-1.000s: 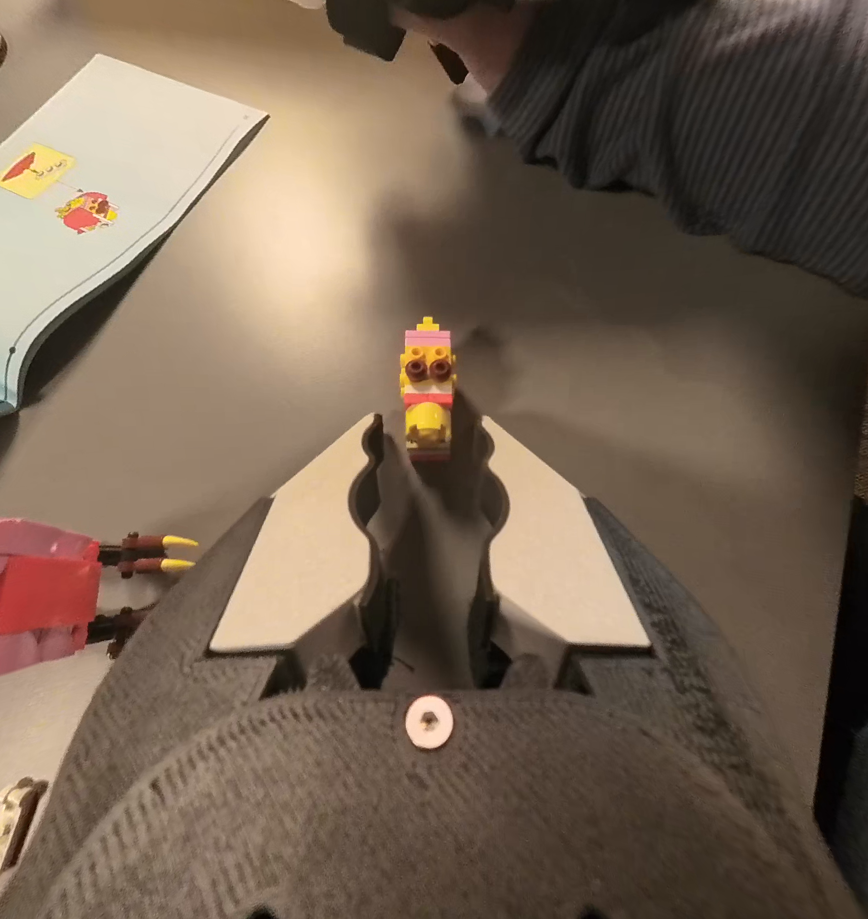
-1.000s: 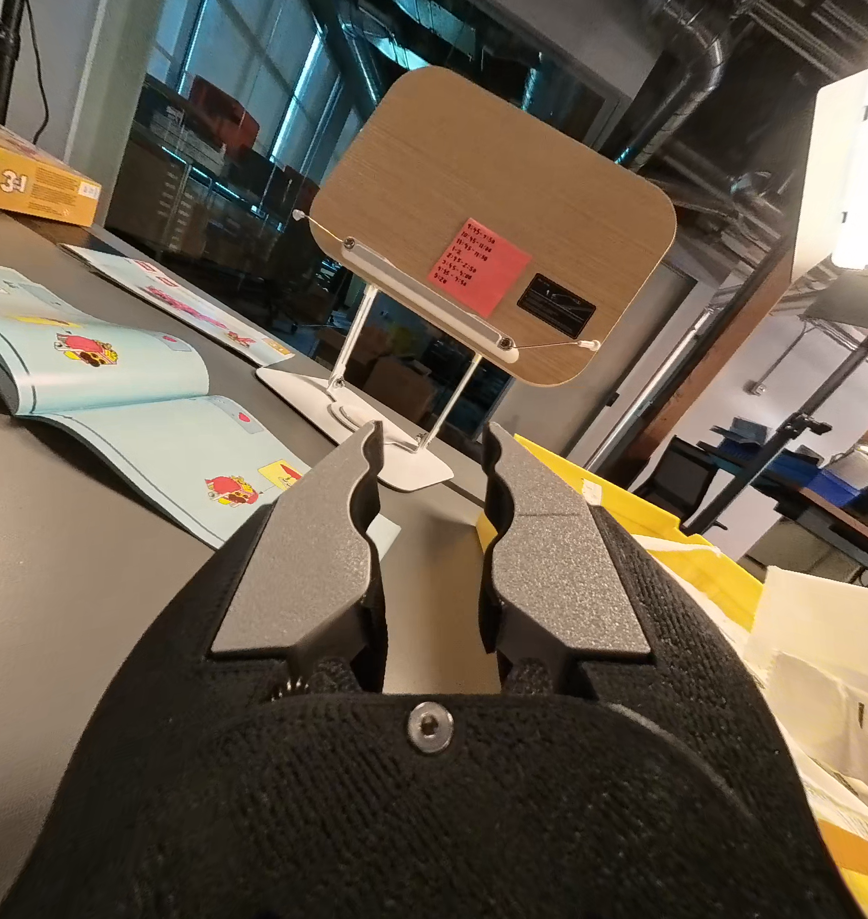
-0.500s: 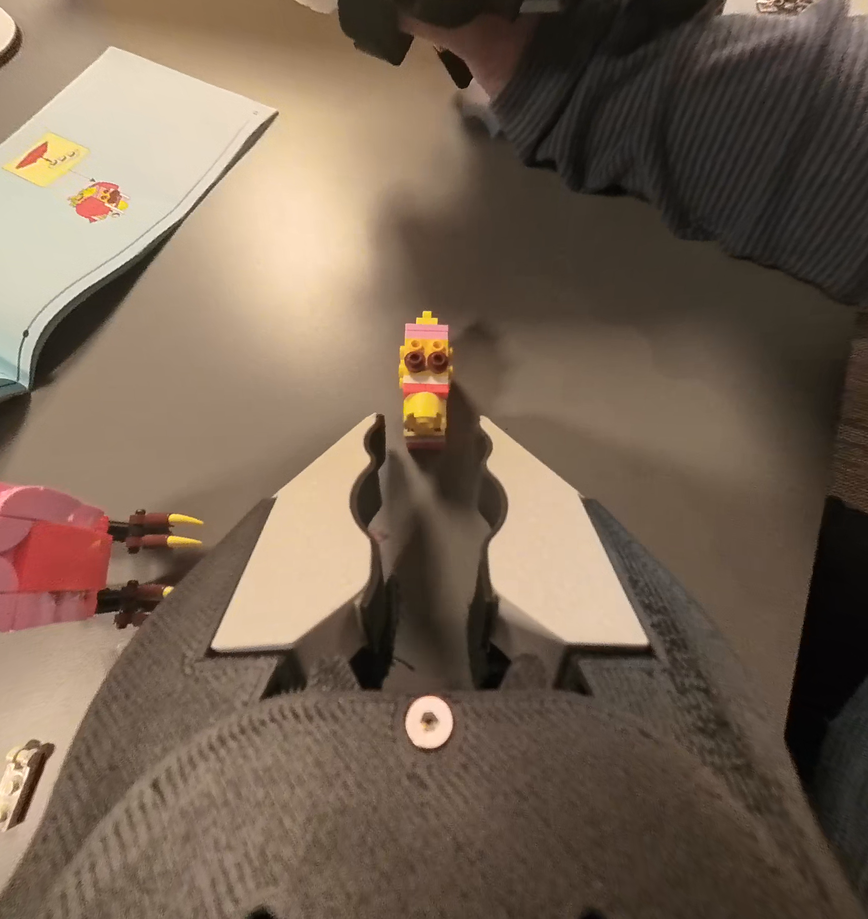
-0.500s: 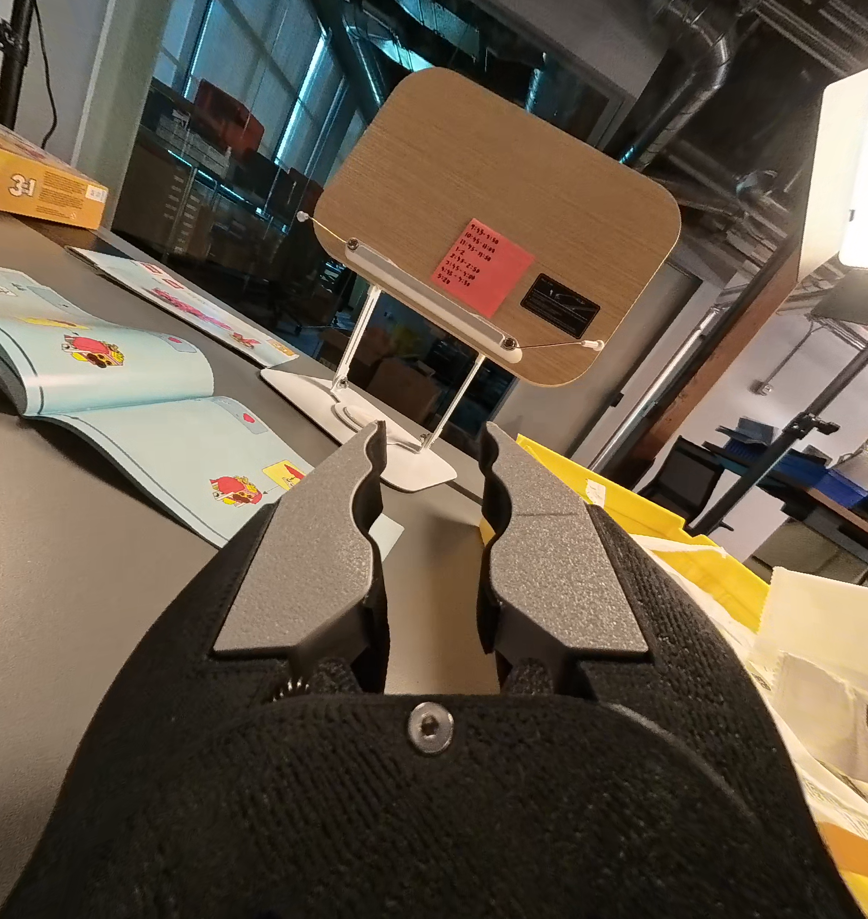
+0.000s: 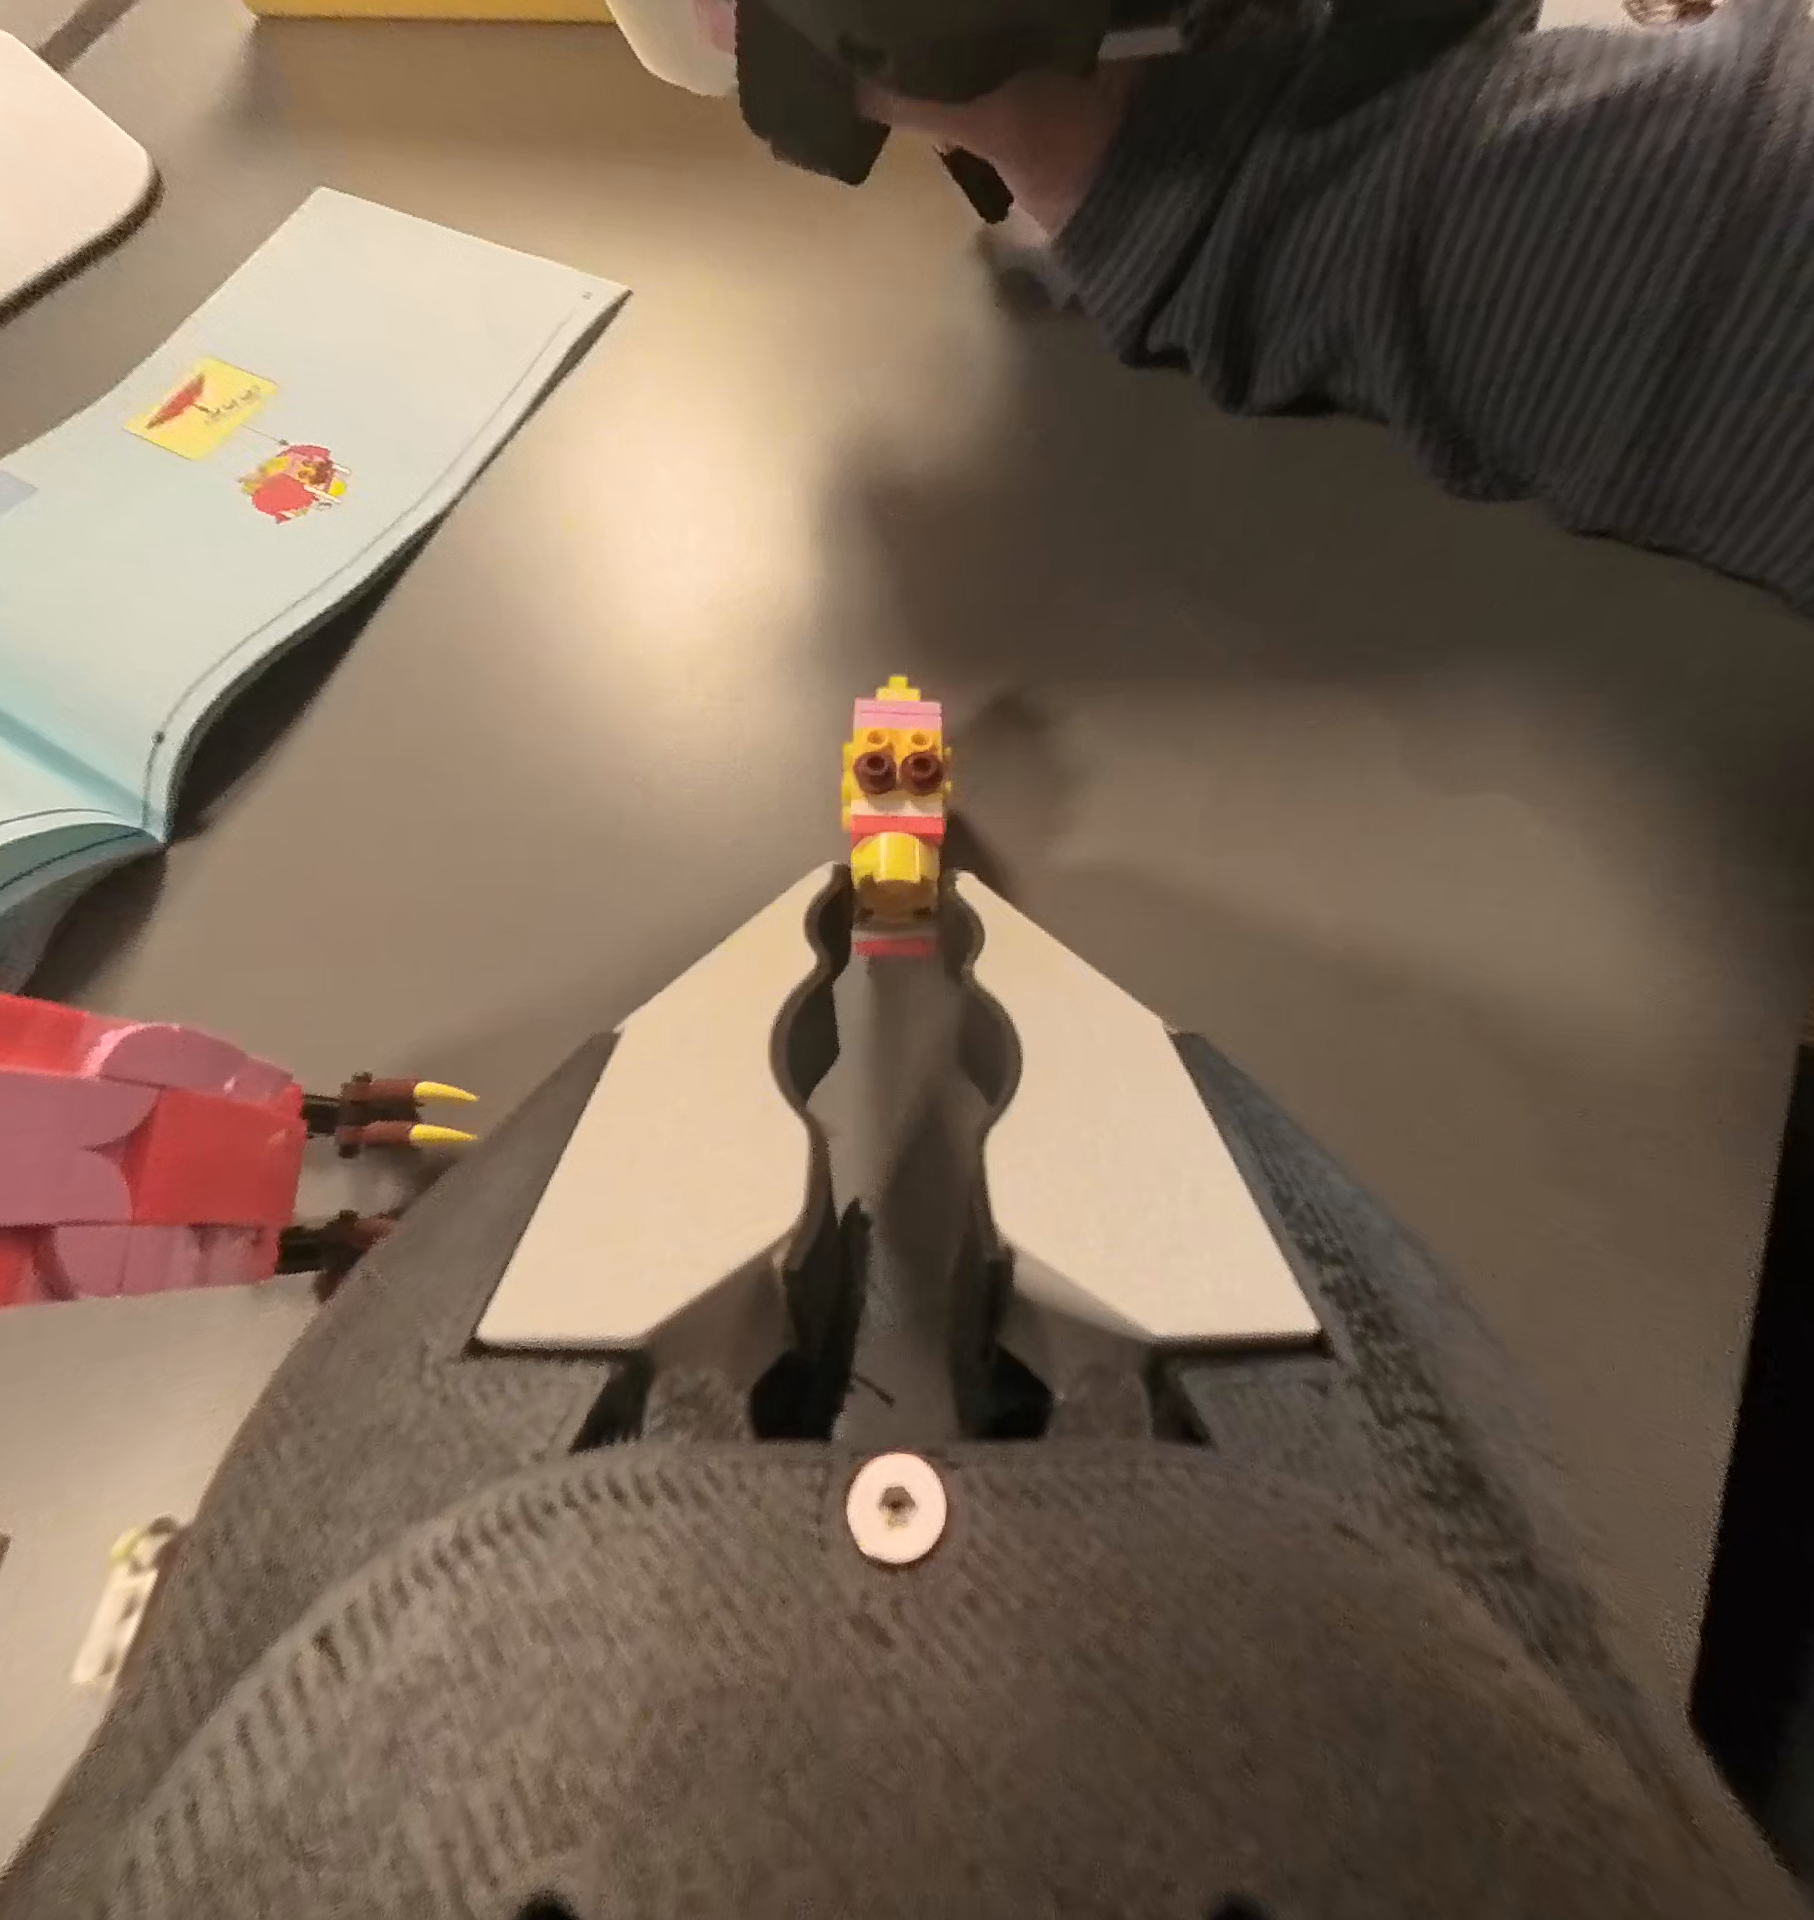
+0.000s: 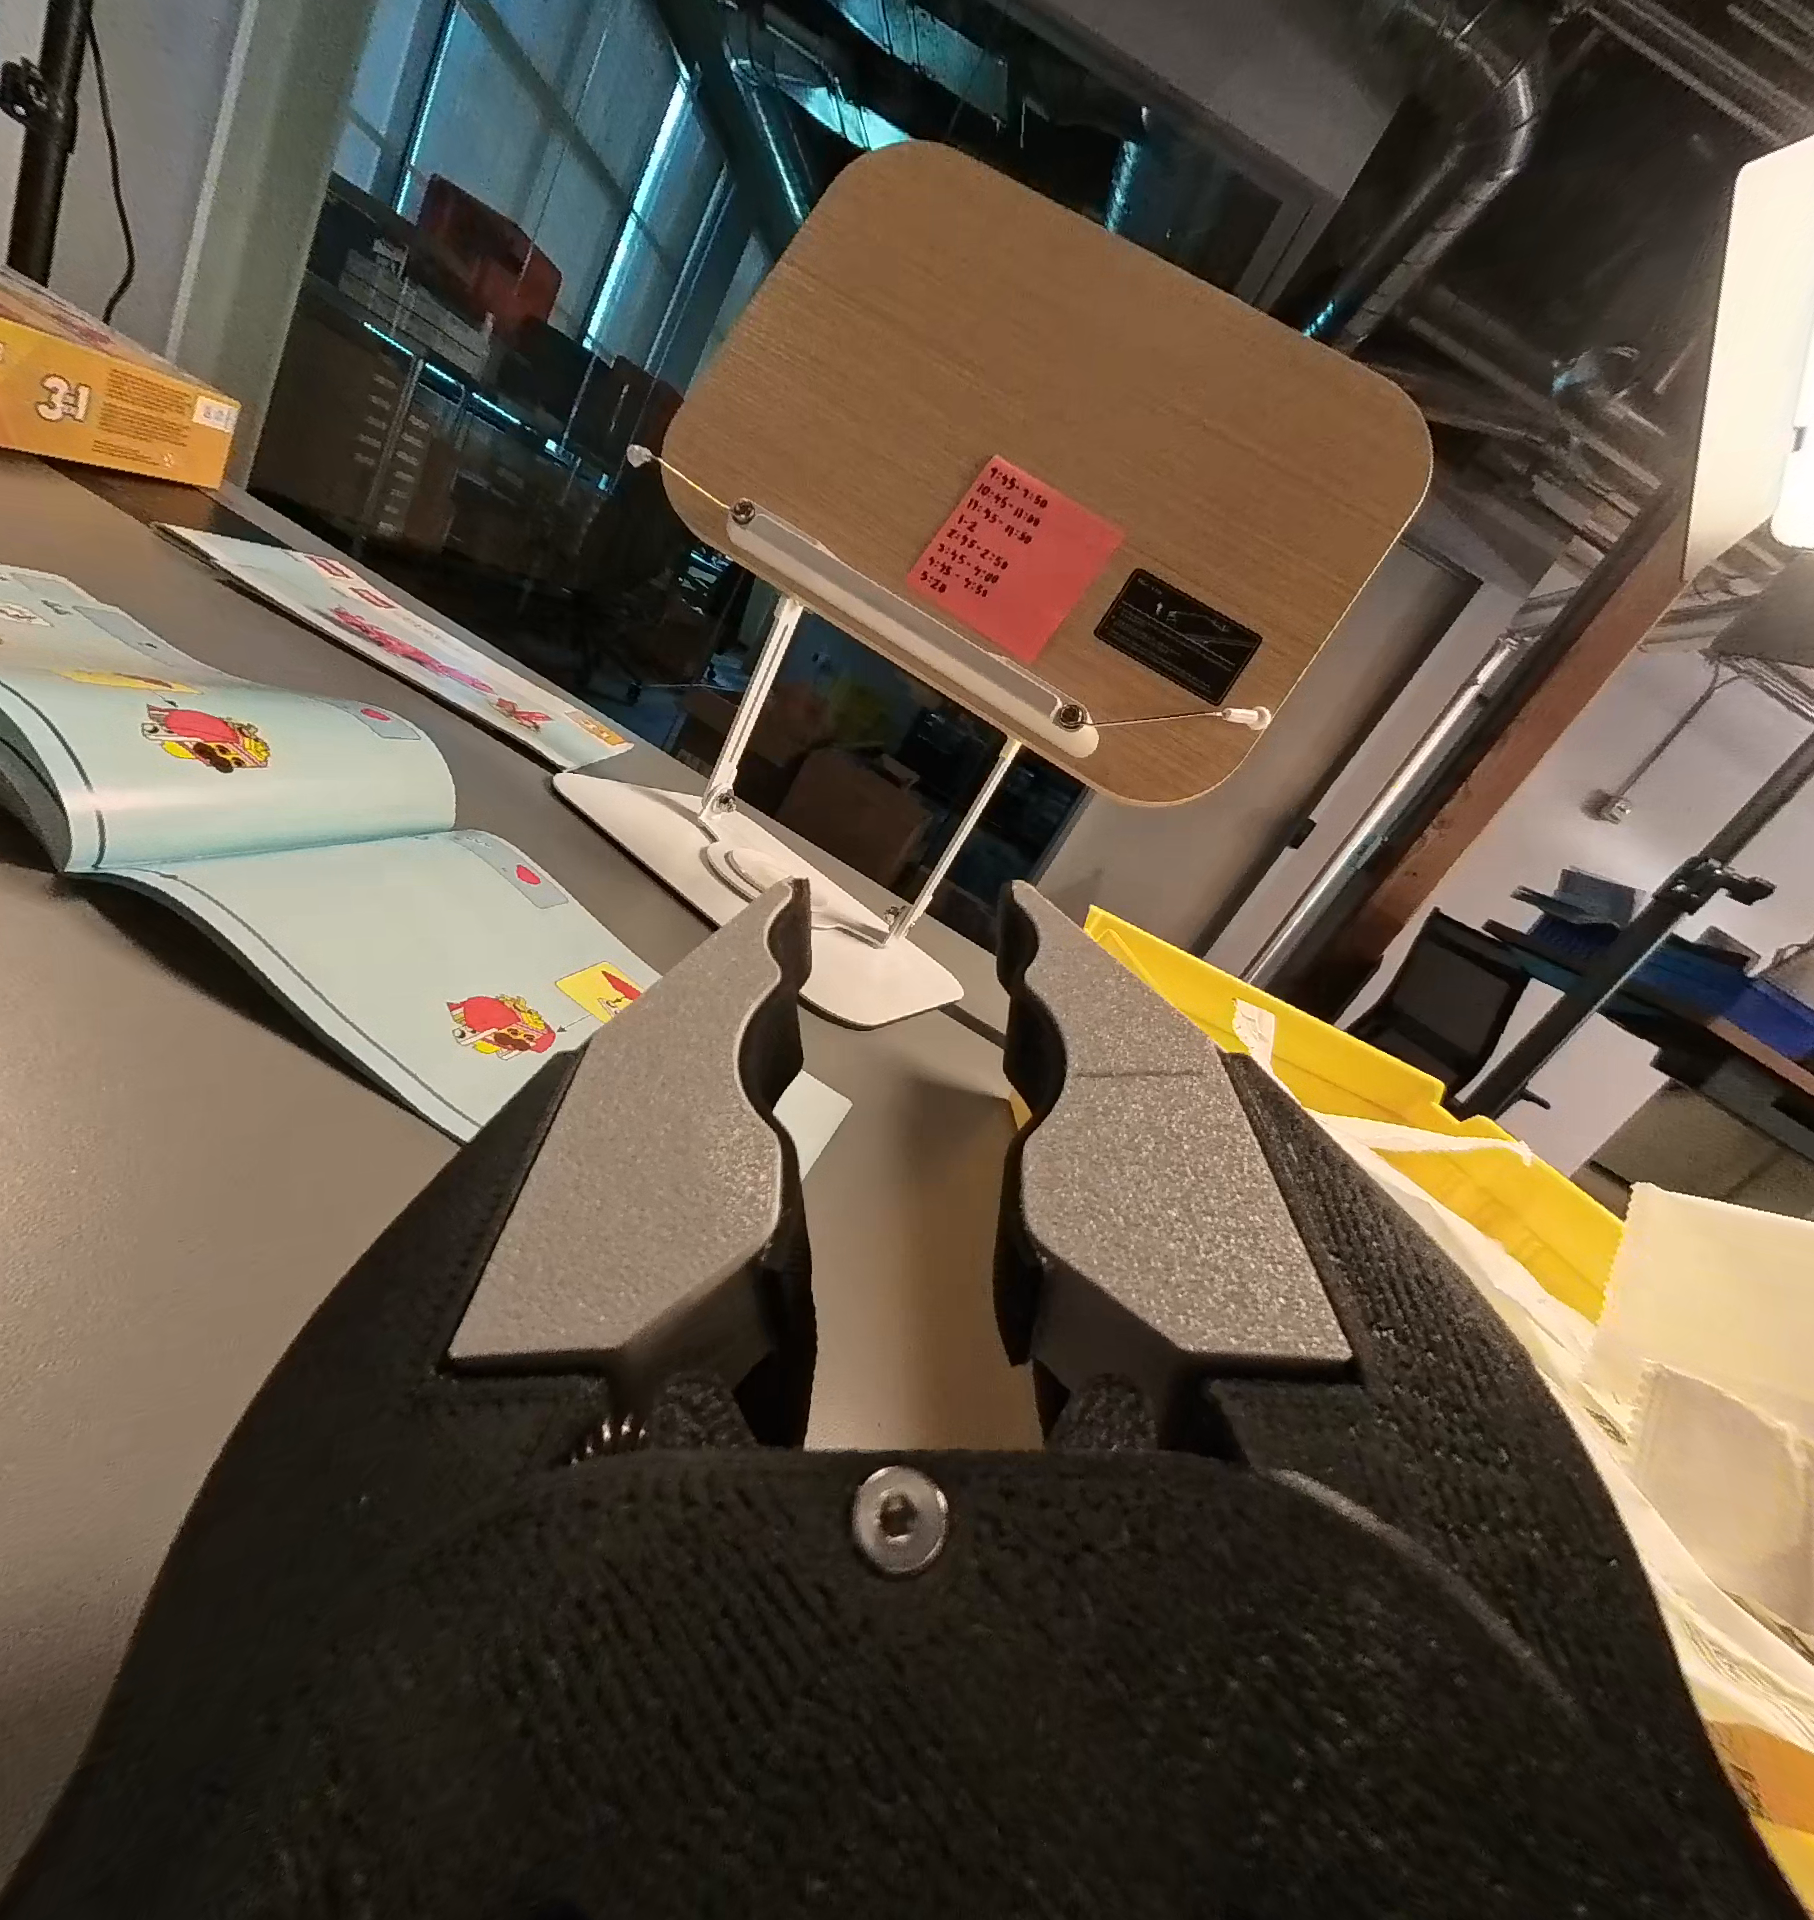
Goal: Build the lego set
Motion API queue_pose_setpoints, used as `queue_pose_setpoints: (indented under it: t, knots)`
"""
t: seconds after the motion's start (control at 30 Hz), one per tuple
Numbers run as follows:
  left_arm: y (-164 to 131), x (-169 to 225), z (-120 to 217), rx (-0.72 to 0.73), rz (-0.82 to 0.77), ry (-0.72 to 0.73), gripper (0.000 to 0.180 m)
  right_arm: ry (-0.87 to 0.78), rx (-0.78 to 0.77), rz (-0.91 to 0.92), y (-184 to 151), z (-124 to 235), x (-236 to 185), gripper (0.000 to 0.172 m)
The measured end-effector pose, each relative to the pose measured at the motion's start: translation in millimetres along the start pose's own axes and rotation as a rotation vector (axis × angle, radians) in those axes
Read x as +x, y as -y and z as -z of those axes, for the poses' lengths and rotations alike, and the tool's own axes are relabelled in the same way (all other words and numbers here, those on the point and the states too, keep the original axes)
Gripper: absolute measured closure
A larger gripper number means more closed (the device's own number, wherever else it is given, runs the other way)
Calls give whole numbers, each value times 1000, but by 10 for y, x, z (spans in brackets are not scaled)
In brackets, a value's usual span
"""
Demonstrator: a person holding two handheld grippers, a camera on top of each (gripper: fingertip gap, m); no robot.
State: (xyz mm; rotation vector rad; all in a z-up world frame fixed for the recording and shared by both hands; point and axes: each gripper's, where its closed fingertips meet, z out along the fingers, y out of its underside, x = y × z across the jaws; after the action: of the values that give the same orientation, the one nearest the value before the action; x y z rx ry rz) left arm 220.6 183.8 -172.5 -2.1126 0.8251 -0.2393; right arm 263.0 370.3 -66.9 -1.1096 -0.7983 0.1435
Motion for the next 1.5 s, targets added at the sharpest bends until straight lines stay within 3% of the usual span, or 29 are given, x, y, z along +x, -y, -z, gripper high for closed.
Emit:
queue_pose_setpoints:
  t: [0.5, 0.73, 0.83, 0.9, 1.07, 1.33, 1.5]
  knots:
    - [216, -359, 207, 116, -342, 385, 166, 45, 22, -76, 53, 47, -40, 141]
    - [308, -428, 279, 161, -488, 507, 166, 599, 145, -555, 613, 397, -597, 139]
    - [291, -425, 260, 153, -496, 503, 166, 1032, 90, -751, 824, 755, -989, 134]
    - [287, -418, 255, 156, -490, 493, 166, 1134, 24, -742, 804, 848, -1149, 130]
    - [241, -403, 206, 114, -490, 466, 166, 994, -34, -582, 573, 693, -1192, 129]
    - [52, -417, 42, -188, -799, 556, 165, 764, 27, -712, 444, 434, -765, 130]
    - [75, -388, 24, -240, -881, 561, 165, 577, 82, -719, 358, 318, -453, 126]
